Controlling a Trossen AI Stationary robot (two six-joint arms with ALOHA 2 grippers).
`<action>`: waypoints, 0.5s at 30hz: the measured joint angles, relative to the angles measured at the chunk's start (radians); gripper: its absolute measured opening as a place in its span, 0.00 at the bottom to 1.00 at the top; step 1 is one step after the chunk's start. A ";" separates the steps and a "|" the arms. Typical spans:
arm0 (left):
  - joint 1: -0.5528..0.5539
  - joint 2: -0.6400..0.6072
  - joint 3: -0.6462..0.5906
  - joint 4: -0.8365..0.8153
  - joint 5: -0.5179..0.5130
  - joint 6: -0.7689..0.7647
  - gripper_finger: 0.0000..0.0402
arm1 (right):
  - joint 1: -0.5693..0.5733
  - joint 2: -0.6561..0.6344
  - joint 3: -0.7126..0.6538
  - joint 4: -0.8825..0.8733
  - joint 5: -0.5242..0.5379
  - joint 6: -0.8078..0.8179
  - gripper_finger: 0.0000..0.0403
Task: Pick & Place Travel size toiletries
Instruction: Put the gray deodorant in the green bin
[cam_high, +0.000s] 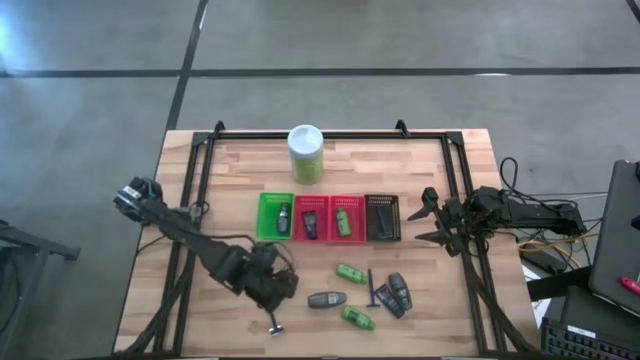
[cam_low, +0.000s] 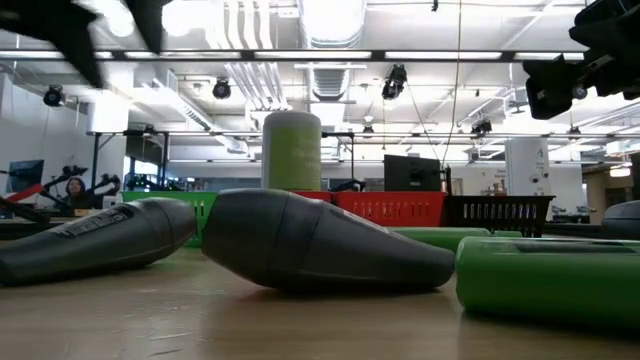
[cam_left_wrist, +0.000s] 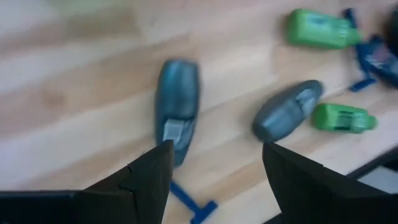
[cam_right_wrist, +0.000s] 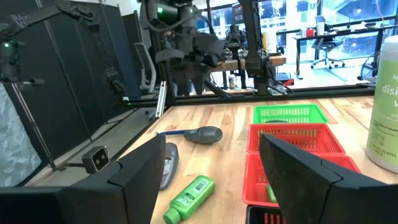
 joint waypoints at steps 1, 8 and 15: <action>-0.013 0.000 -0.012 0.002 0.020 -0.045 0.62 | 0.000 0.000 0.000 0.000 0.000 0.000 0.65; -0.107 0.037 -0.085 0.104 0.148 -0.310 0.62 | 0.000 0.000 0.000 0.000 0.000 0.000 0.69; -0.116 0.125 -0.073 0.179 0.170 -0.357 0.62 | 0.000 0.000 0.000 0.000 0.000 0.000 0.74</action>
